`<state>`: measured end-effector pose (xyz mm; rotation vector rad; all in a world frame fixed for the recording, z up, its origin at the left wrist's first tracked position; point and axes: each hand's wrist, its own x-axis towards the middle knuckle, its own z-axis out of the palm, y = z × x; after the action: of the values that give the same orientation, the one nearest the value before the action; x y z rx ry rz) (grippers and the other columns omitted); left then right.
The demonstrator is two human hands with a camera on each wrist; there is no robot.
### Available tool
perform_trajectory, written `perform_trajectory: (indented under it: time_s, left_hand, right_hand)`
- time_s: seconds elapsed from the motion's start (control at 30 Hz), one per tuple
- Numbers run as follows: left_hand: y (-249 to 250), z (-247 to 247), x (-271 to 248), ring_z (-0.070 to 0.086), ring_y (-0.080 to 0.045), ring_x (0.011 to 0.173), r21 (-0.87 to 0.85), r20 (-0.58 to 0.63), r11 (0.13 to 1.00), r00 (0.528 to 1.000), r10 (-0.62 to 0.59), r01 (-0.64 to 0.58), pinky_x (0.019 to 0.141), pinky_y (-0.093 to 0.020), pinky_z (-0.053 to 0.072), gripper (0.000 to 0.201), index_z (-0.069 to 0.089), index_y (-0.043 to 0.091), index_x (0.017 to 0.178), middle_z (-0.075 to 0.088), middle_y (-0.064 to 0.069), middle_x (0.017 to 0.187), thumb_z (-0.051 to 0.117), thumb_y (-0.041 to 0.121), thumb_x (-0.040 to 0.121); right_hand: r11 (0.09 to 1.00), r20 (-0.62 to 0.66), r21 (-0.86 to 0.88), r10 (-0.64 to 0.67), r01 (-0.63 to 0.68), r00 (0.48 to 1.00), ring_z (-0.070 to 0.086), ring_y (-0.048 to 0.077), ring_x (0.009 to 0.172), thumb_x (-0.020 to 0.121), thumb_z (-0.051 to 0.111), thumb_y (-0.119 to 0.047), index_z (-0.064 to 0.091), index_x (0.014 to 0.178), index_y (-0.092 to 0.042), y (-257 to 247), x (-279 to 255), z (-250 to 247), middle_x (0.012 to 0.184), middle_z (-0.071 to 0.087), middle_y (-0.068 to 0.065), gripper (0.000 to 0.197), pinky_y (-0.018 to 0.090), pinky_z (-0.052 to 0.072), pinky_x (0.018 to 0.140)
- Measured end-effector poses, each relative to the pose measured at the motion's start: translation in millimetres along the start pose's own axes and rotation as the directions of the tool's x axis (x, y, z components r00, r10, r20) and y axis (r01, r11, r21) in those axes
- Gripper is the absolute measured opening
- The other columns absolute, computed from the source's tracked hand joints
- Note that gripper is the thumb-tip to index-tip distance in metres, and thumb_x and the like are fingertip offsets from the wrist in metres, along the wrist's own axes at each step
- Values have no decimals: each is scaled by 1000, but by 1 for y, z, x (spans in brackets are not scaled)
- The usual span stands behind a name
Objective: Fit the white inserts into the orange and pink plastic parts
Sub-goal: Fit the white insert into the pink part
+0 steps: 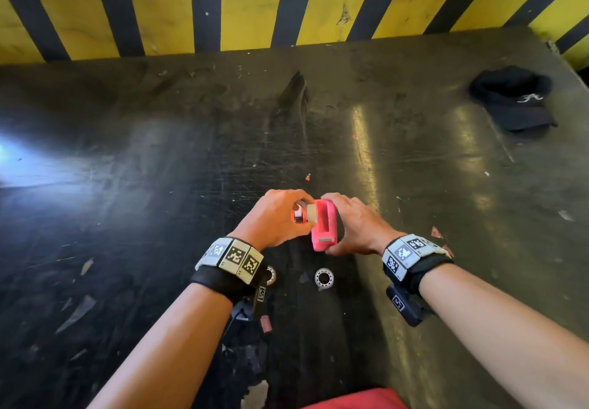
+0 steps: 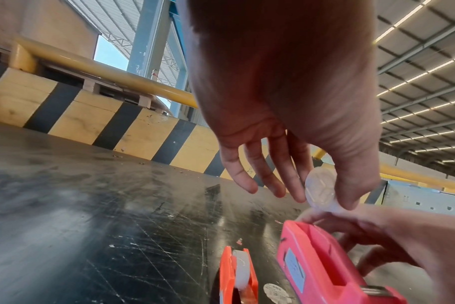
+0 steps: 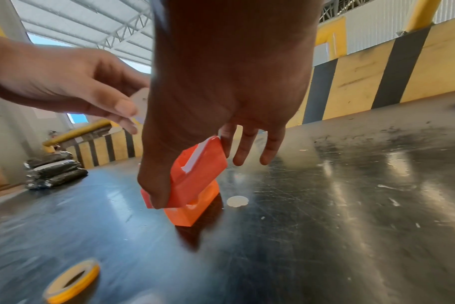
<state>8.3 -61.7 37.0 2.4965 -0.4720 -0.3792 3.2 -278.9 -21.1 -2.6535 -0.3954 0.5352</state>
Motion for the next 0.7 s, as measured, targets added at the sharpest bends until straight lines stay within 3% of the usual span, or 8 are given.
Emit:
perform_trajectory:
  time_s: [0.17, 0.3, 0.43, 0.53, 0.6, 0.67, 0.7]
  left_hand:
    - [-16, 0, 1, 62, -3, 96, -32, -11, 999, 1000, -28, 28, 93, -22, 51, 47, 70, 20, 126, 72, 10, 108, 84, 28, 82]
    - [-28, 6, 5, 66, -9, 97, -63, 0, 997, 999, -54, 54, 95, -29, 55, 49, 71, 20, 127, 73, 9, 108, 85, 30, 81]
    - [-37, 13, 9, 65, -6, 92, -116, -5, 991, 998, -60, 59, 87, -20, 52, 50, 69, 22, 126, 69, 13, 103, 87, 28, 79]
    - [-42, 19, 13, 64, -4, 93, -145, 3, 987, 998, -65, 65, 77, -8, 44, 51, 66, 24, 124, 69, 14, 105, 87, 26, 79]
    - [-43, 21, 13, 64, -4, 96, -155, 10, 986, 998, -69, 70, 76, -7, 43, 50, 66, 24, 123, 68, 15, 107, 88, 27, 79]
    - [-43, 22, 13, 64, -3, 97, -167, 17, 983, 997, -72, 74, 76, -7, 44, 49, 66, 23, 123, 67, 15, 109, 87, 25, 80]
    - [-43, 22, 12, 64, -3, 97, -171, 19, 982, 997, -74, 76, 76, -7, 45, 48, 66, 23, 123, 68, 14, 110, 87, 25, 80]
  right_hand:
    - [995, 26, -32, 93, -92, 995, 57, 30, 119, 51, 94, -50, 30, 143, -36, 24, 30, -4, 140, 55, -3, 113, 50, 51, 98]
    - [992, 56, 11, 127, -128, 990, 59, 31, 119, 53, 97, -42, 30, 142, -34, 36, 47, 8, 138, 55, -1, 112, 44, 53, 93]
    - [984, 53, 19, 178, -179, 983, 53, 32, 126, 60, 97, -39, 26, 152, -32, 40, 52, 24, 146, 52, 3, 116, 44, 51, 97]
    - [980, 75, -2, 197, -198, 977, 45, 33, 137, 62, 97, -41, 15, 160, -33, 42, 51, 27, 158, 41, 3, 127, 50, 47, 104]
    - [978, 82, 20, 204, -206, 976, 32, 34, 148, 60, 98, -43, 5, 162, -37, 42, 49, 26, 169, 21, 1, 138, 58, 41, 111]
    - [977, -6, 84, 199, -198, 980, 26, 34, 151, 62, 95, -47, 14, 161, -40, 38, 45, 21, 170, 14, -2, 128, 63, 37, 114]
    - [978, -84, 133, 173, -161, 981, 32, 33, 148, 68, 92, -47, 31, 157, -38, 36, 43, 18, 165, 24, -1, 108, 60, 39, 113]
